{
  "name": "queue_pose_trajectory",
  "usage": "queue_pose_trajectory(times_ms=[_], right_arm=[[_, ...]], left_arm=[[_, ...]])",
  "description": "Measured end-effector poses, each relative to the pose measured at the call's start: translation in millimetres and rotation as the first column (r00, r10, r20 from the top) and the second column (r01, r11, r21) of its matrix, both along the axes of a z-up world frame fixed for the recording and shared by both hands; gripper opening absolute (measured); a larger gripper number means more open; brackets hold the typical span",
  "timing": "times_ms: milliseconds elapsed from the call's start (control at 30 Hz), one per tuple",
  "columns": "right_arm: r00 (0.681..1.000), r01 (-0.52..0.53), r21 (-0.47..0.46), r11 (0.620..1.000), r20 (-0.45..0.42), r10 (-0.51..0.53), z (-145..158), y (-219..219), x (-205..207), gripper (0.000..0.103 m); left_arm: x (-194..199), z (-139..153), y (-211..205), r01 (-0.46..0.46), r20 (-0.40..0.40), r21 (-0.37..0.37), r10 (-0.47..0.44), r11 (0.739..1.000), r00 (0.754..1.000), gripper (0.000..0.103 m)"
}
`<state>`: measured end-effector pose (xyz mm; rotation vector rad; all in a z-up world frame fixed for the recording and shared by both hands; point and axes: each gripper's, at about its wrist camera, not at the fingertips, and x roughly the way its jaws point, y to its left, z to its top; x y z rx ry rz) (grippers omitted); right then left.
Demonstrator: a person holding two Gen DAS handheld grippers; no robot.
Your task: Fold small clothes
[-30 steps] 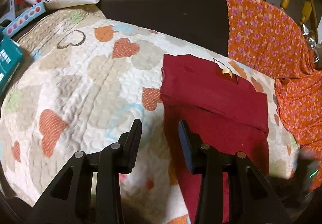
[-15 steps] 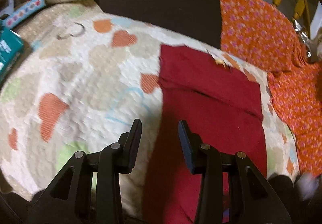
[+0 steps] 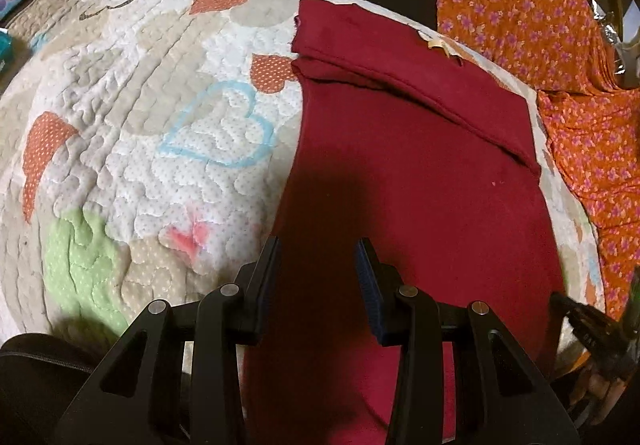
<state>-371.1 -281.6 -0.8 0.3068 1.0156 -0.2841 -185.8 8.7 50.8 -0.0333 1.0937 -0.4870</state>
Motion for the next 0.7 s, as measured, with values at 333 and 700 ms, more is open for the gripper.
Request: queue_pose_trajectory(times_ms=[333,700], right_arm=[[0.998,0.022,0.255,0.967,0.048,-0.036,12,-23,-32,0.052],[0.999,-0.009,0.350,0.937,-0.047,0.027,-37,9,-55,0.055]], left_arm=[[-24,1,21,-0.031,0.040,0.074,0.028,0.997,0.999,0.037],[-48,-5,19,-0.021,0.072,0.163,0.010,0.986,0.997,0.037]])
